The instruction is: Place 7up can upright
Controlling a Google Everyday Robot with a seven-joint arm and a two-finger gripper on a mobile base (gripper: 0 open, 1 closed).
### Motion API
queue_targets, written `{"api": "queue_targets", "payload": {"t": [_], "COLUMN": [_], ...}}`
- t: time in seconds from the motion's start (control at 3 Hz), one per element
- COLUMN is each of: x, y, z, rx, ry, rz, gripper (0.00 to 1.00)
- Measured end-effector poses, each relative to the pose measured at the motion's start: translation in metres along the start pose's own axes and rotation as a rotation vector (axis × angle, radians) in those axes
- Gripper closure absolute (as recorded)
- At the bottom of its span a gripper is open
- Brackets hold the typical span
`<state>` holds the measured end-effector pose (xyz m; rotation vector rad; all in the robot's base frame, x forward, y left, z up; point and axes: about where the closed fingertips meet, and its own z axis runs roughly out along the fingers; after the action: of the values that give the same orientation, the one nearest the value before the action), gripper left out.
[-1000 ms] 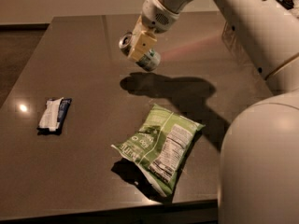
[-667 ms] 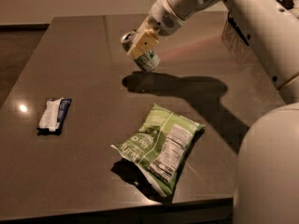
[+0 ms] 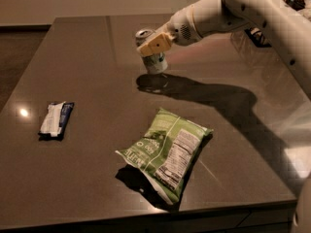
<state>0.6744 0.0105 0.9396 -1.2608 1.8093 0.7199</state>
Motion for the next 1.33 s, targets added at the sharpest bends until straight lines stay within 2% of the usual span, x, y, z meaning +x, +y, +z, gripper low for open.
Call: {"api": "queue_targets", "payload": {"t": [0.33, 1.0, 1.33], "x": [0.007, 0.021, 0.032], "y": [-0.022, -0.051, -0.057], "z": [-0.005, -0.018, -0.028], "rx": [0.094, 0.185, 0.212], "ry": [-0.135, -0.257, -0.296], "rz": [0.090, 0.176, 0.184], "gripper": [1.00, 1.00, 1.00]}}
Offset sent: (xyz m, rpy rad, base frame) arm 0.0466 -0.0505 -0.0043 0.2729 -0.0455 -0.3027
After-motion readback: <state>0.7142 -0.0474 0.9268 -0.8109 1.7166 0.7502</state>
